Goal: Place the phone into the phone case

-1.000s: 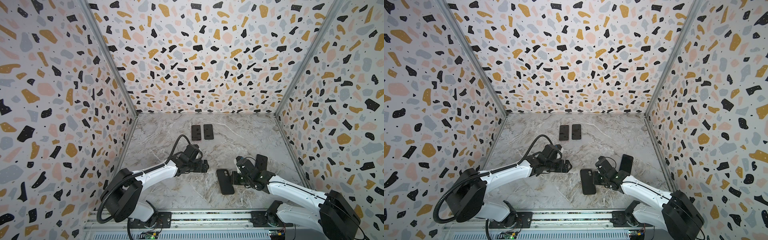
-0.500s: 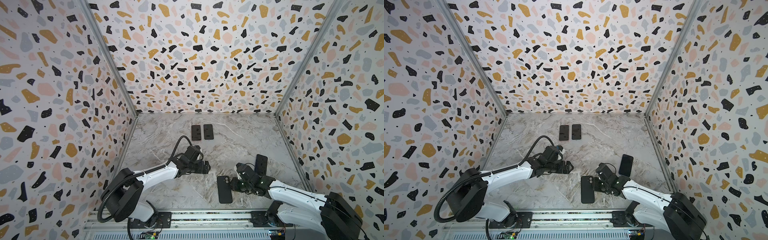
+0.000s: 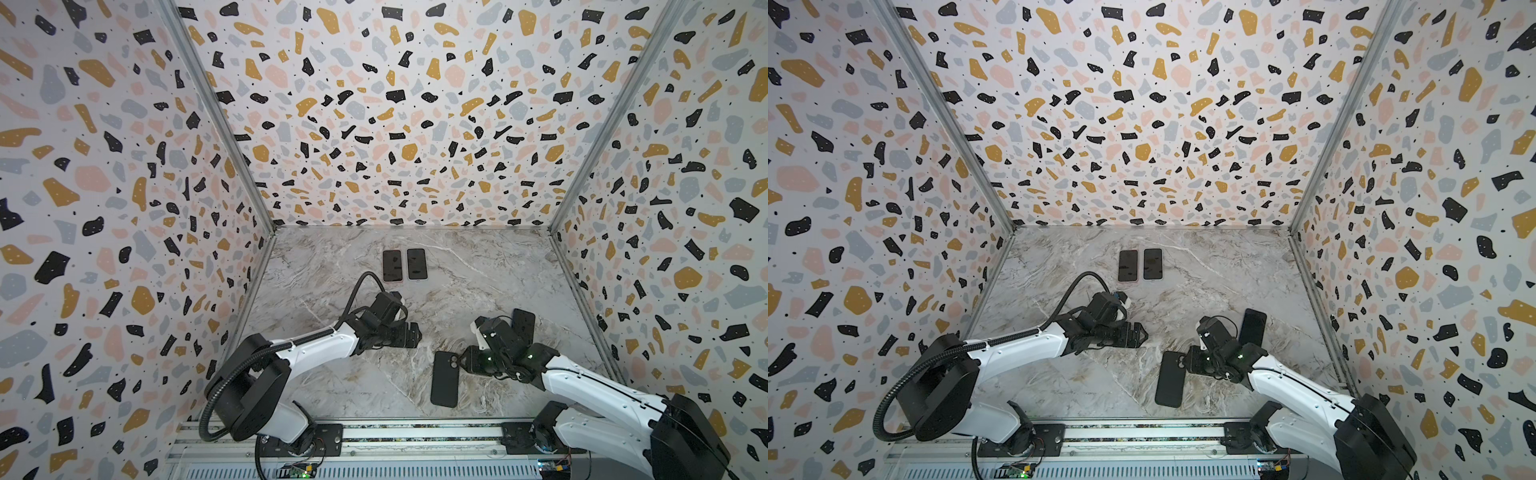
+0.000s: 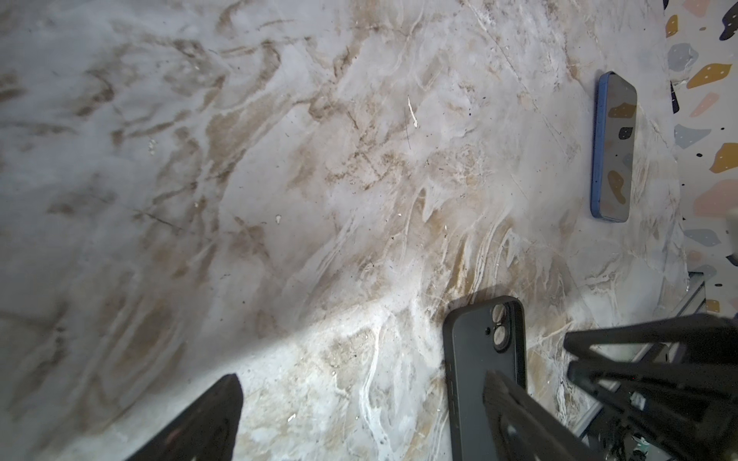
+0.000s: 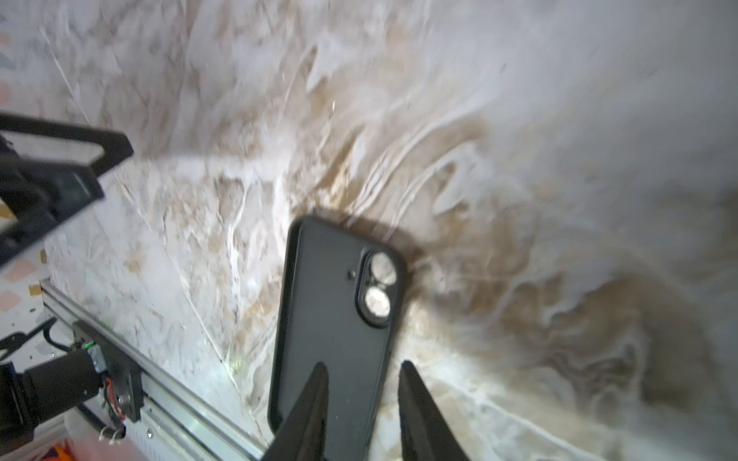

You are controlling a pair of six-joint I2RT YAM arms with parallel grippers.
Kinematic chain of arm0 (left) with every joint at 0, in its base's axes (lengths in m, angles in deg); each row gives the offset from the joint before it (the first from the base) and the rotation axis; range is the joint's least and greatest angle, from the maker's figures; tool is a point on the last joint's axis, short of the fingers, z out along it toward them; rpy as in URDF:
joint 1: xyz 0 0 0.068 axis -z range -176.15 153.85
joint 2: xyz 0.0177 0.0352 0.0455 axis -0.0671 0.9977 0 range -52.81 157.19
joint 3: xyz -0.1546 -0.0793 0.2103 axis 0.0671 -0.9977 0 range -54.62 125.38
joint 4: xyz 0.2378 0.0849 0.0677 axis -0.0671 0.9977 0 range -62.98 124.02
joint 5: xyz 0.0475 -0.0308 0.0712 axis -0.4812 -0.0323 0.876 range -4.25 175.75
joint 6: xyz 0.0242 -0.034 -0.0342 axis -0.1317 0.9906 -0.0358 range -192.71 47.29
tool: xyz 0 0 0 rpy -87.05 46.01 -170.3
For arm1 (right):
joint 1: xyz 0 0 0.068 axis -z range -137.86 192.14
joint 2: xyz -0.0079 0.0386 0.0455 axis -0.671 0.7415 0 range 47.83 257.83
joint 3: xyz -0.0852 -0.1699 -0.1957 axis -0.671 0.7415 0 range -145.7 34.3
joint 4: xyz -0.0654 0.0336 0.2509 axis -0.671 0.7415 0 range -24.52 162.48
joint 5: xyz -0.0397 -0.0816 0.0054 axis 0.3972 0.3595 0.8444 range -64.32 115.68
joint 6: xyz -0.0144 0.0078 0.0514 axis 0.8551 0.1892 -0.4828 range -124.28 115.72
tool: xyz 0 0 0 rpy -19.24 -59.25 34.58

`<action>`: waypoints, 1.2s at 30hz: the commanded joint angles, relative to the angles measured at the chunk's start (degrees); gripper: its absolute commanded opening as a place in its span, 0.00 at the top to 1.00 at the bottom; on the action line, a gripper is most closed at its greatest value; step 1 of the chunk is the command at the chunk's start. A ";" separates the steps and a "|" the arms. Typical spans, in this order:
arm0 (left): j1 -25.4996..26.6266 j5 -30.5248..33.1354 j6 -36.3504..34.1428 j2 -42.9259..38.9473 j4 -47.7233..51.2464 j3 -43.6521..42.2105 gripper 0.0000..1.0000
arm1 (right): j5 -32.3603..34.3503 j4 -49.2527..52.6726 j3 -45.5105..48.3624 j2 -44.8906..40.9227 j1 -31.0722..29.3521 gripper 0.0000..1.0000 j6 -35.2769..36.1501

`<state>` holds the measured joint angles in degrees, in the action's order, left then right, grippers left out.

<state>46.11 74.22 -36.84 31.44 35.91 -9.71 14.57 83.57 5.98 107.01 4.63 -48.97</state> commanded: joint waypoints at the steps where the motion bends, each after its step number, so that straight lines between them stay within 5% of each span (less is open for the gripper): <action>1: 0.78 -0.25 0.16 0.42 -1.15 1.11 0.05 | 3.38 5.44 -4.03 -0.49 4.69 0.64 8.84; 4: 1.39 -0.20 -0.41 0.39 -0.89 1.63 0.04 | 8.45 8.16 -7.60 0.53 8.72 0.52 12.03; 7: 2.75 -0.25 -1.27 1.49 -0.27 2.65 0.04 | 6.74 5.81 -9.18 2.51 12.28 0.36 13.60; 12: 7.67 0.95 -3.26 4.84 1.76 5.54 0.05 | 6.37 4.63 -10.54 7.51 13.45 0.30 14.52; 18: 9.96 0.44 -3.07 6.51 0.96 5.68 0.07 | -5.78 -1.10 -3.38 7.02 10.21 0.37 8.76; 24: 9.99 0.63 -2.80 7.10 0.45 5.19 0.08 | -5.63 -4.54 0.59 8.58 0.99 0.42 2.78; 36: 10.00 0.65 -1.60 7.12 -0.27 4.31 0.08 | -5.31 -9.89 -1.16 15.63 -3.61 0.50 2.44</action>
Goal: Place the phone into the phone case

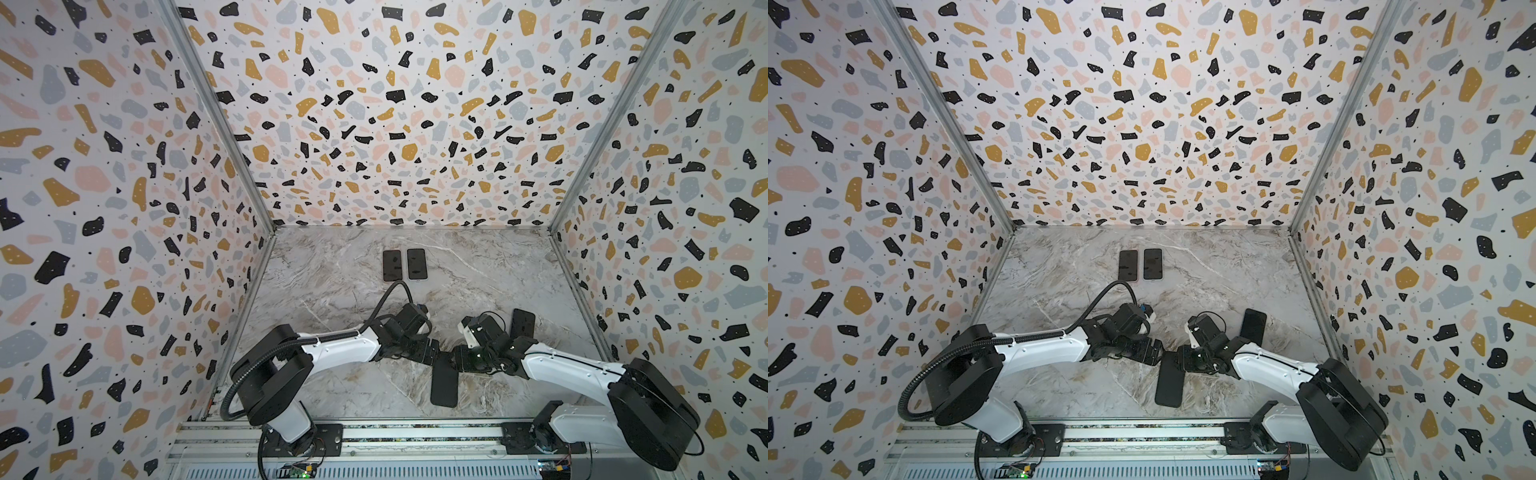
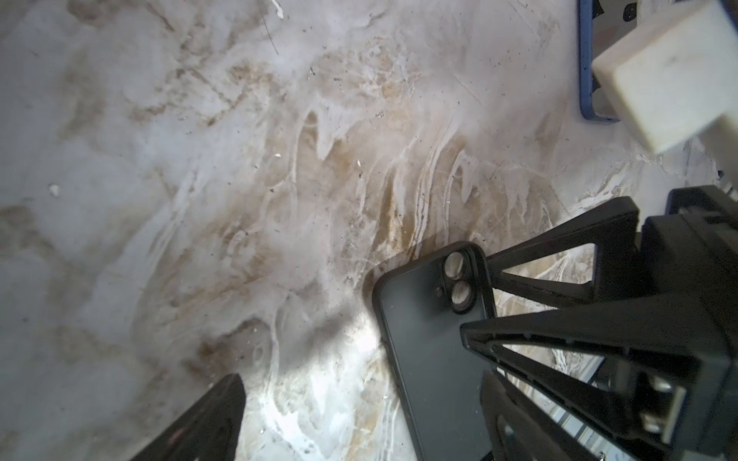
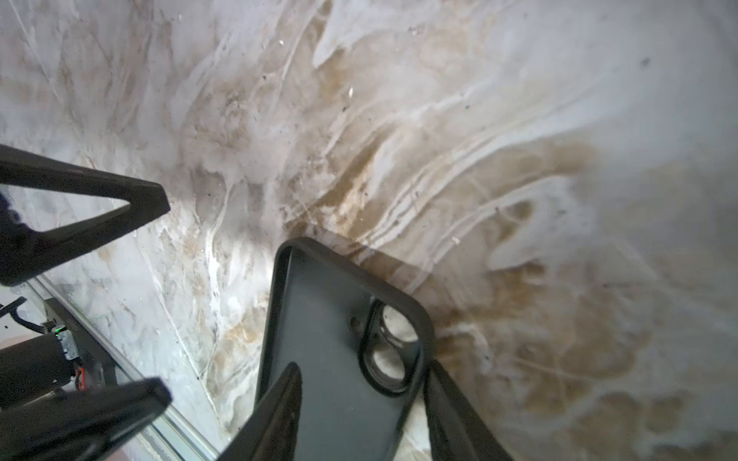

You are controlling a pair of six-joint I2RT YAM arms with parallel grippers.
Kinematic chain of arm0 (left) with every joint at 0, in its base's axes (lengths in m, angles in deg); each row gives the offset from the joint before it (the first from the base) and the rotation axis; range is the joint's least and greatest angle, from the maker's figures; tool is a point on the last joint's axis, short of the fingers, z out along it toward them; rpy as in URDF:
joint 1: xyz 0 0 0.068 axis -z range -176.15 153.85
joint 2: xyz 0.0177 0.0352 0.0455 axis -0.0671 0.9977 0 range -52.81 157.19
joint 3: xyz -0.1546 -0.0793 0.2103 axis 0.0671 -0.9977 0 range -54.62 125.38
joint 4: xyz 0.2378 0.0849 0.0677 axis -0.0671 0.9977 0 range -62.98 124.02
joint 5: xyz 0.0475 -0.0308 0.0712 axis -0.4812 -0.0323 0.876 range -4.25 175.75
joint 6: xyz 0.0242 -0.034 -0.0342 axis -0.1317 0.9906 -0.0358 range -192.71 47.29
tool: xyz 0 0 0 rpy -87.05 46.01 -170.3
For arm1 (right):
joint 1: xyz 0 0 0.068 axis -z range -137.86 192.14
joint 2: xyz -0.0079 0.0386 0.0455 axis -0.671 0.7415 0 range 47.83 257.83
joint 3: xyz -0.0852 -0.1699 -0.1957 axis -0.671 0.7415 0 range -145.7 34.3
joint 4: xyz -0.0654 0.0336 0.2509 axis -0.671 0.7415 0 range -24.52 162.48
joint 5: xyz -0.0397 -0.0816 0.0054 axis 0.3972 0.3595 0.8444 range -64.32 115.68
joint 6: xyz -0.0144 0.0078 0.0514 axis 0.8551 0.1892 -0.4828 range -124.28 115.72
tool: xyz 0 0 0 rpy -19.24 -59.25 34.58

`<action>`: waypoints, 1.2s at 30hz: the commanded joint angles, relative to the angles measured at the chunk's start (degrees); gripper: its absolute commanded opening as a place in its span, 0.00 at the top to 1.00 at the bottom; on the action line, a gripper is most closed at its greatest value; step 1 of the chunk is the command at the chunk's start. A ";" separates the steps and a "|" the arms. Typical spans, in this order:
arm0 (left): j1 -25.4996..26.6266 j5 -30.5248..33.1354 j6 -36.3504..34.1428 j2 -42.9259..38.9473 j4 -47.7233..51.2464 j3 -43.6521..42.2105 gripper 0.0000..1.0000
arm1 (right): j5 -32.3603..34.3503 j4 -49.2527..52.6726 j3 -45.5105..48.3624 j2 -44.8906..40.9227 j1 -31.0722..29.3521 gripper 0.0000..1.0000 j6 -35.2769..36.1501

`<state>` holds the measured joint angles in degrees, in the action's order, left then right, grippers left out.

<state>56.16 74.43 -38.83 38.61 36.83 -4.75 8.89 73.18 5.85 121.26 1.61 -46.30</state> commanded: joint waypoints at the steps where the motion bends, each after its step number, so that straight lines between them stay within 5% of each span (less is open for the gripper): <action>1: -0.15 0.42 0.44 -0.11 -1.19 -0.65 0.08 | 0.37 0.29 -1.15 1.58 -0.84 0.51 -0.23; 7: -0.10 0.68 0.65 0.09 -1.07 -0.23 0.08 | 0.48 0.55 -1.56 1.22 -1.14 0.54 -0.49; 12: -0.13 1.00 0.45 -0.63 -0.37 0.47 0.07 | 8.14 9.30 -6.34 -1.54 1.16 0.47 3.61; 22: -0.13 5.76 -2.87 -1.85 3.93 3.77 0.00 | 20.76 15.37 -14.23 -1.73 25.90 0.27 15.56; 27: -0.23 5.53 -4.51 -2.39 5.31 4.80 0.00 | 19.55 11.84 -13.42 1.06 38.70 0.26 18.89; 30: -0.30 4.21 -5.04 -1.64 5.32 5.03 0.00 | 22.82 10.62 -13.20 3.74 41.14 0.11 21.12; 36: -0.44 2.11 -5.42 -0.54 4.00 4.65 0.00 | 21.23 10.37 -14.16 9.84 43.61 0.06 22.31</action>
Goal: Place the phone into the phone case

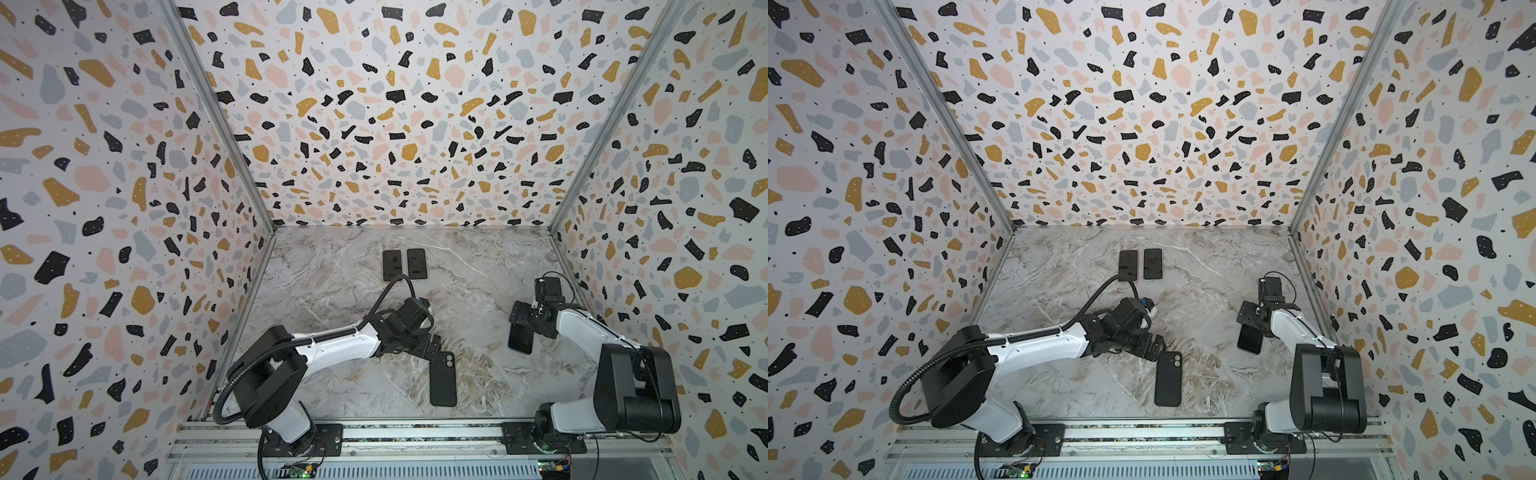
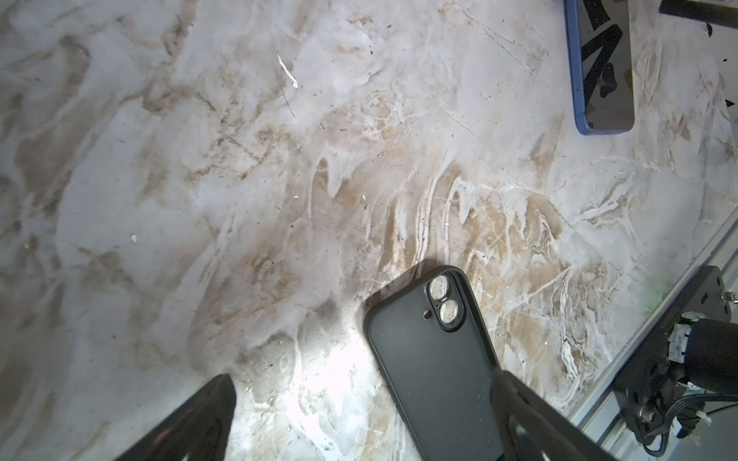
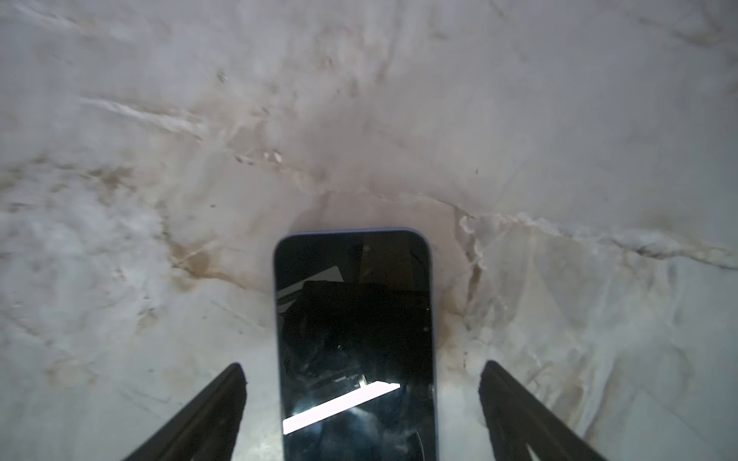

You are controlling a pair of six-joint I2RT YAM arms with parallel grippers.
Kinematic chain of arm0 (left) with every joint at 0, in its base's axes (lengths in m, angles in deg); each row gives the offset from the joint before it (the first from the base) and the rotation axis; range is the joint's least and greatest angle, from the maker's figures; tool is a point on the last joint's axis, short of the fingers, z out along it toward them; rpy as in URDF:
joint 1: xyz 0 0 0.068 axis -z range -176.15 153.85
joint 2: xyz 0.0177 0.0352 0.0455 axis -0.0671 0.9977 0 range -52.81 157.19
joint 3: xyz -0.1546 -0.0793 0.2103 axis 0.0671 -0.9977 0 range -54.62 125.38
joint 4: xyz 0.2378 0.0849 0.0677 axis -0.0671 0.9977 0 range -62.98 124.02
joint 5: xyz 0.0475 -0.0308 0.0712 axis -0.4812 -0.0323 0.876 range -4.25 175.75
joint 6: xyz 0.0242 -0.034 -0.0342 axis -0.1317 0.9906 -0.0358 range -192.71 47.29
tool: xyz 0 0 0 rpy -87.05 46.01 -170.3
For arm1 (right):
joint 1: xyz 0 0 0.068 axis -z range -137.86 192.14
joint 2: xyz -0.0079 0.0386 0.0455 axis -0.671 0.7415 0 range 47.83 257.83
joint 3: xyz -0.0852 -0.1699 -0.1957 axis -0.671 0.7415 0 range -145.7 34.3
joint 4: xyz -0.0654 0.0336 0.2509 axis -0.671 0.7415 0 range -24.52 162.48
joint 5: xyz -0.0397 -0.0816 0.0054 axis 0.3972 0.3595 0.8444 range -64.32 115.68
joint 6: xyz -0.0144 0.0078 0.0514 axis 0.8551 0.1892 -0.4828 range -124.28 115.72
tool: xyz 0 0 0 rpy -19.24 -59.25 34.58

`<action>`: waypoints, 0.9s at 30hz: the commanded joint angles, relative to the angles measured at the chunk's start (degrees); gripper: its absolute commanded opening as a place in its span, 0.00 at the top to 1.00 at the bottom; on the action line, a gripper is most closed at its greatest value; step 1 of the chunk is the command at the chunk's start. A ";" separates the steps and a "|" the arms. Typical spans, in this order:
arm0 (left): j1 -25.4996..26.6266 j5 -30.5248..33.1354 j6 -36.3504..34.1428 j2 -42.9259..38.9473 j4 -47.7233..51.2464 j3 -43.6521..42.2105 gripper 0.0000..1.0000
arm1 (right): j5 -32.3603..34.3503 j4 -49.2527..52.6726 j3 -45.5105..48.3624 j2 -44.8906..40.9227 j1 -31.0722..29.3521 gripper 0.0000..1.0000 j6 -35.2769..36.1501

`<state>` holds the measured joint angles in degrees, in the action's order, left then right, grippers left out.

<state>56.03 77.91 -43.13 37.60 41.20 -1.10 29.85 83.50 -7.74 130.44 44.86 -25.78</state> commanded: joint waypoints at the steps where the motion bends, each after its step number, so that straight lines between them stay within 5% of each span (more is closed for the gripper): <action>1: -0.32 -1.54 -1.17 0.56 -0.51 0.93 0.00 | -0.09 -0.10 -0.30 1.06 0.42 0.06 1.68; 16: -0.53 -2.05 -1.46 0.82 -1.43 0.36 0.00 | -1.53 1.14 -0.30 5.52 -3.74 0.11 -0.37; 27: -1.81 -2.93 -0.63 0.27 -1.23 0.01 0.00 | -1.66 -0.75 2.01 4.74 -4.82 0.31 -1.95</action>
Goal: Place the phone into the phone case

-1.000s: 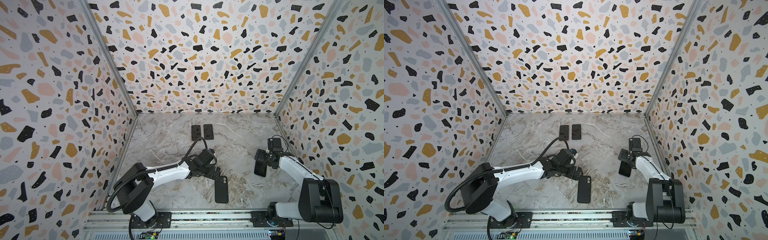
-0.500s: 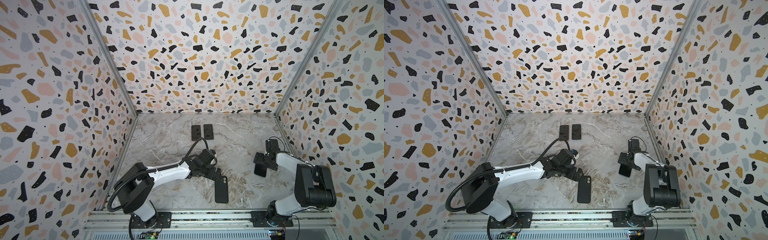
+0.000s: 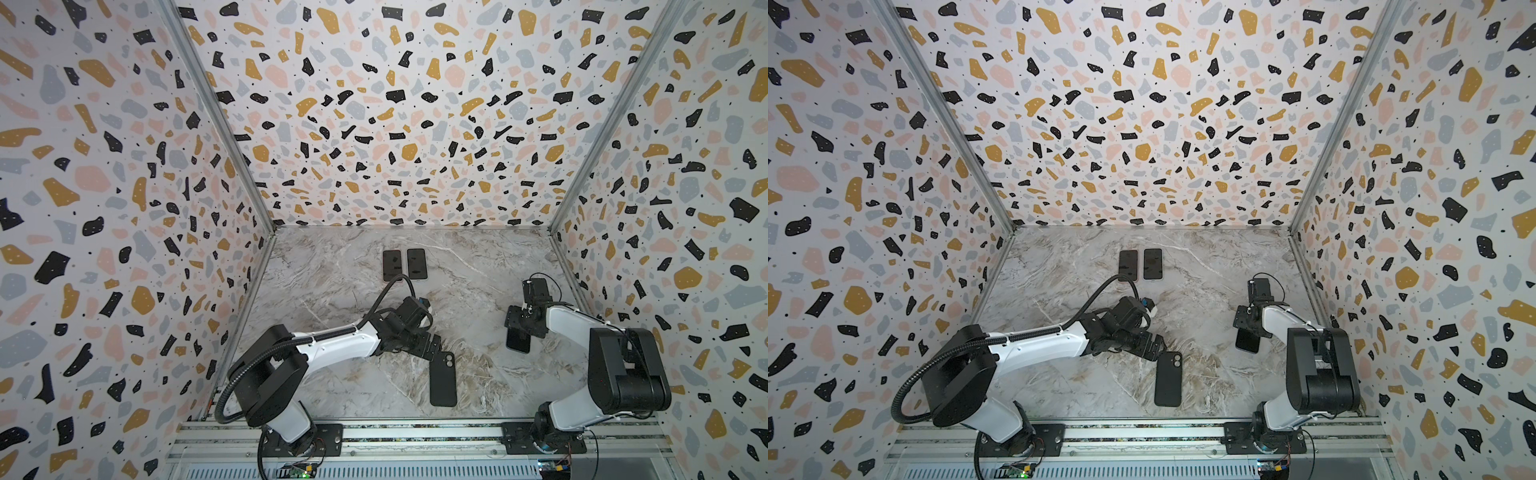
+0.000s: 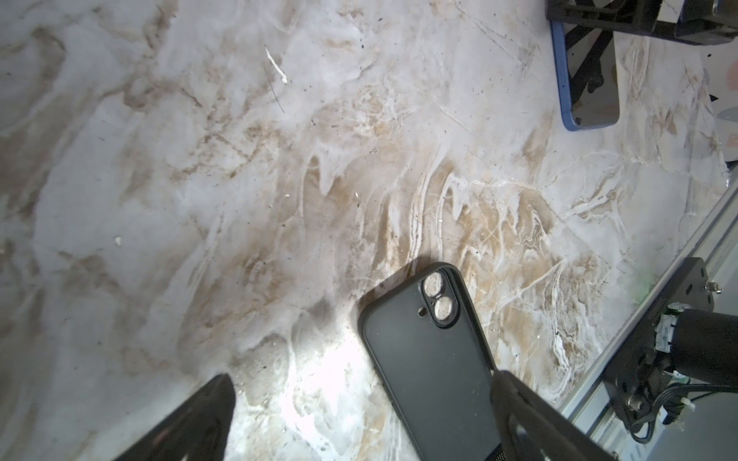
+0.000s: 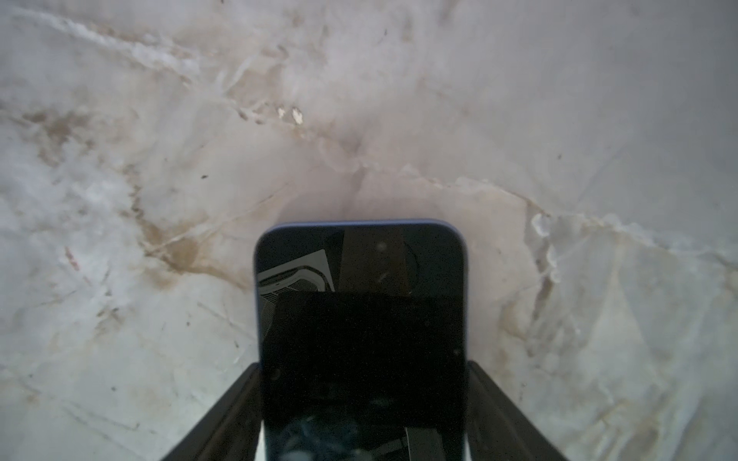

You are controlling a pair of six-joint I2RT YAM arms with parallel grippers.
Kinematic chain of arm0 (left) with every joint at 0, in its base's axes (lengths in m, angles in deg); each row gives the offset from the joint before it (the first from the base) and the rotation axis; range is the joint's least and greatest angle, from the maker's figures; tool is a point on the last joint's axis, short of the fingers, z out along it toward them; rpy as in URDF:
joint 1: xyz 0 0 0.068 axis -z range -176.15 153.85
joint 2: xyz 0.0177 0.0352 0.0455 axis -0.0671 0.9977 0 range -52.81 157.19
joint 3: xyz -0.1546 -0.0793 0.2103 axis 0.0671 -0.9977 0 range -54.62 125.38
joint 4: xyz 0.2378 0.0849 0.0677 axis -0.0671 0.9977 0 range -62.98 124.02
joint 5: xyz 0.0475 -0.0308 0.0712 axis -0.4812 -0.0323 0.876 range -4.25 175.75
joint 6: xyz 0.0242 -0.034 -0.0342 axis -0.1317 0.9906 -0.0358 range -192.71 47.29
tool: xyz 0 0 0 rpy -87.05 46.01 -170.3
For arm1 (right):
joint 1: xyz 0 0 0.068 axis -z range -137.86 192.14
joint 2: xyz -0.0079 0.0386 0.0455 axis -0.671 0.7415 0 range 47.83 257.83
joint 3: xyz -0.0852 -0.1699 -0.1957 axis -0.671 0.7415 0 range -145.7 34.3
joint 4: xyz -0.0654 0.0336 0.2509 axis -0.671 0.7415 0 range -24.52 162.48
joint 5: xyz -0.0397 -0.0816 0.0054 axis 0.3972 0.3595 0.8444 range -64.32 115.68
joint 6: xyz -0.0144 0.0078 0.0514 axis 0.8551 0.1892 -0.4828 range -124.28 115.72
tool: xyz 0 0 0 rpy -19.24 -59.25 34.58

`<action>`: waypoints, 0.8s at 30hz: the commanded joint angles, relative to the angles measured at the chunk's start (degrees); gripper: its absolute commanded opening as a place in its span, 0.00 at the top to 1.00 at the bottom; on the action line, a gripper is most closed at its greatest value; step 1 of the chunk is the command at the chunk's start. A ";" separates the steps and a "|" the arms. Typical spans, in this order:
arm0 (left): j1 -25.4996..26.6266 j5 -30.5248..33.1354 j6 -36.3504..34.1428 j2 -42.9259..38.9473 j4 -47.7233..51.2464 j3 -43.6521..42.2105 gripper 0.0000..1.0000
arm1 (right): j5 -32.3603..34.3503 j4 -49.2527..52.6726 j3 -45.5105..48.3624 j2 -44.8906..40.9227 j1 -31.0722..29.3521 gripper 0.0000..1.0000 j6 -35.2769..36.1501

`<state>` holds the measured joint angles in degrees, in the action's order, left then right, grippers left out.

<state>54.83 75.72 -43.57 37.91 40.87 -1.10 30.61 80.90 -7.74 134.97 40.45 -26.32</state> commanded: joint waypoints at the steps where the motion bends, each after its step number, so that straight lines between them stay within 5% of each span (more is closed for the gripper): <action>1: -0.78 -0.87 -0.02 -0.01 -0.93 0.01 0.00 | -2.56 1.73 2.04 -0.06 -0.50 0.33 -1.34; 9: -1.31 -3.79 1.69 1.01 -0.84 1.82 0.00 | -5.42 0.87 2.30 -3.40 -4.35 0.43 -0.82; 24: -6.25 -15.56 8.79 12.22 -11.56 12.06 0.07 | -15.47 -6.58 5.77 -8.88 -13.25 0.47 -1.43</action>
<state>48.40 64.75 -37.58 47.94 35.36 7.84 18.18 77.29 -2.43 128.28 28.30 -27.16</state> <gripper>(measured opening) 0.937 0.739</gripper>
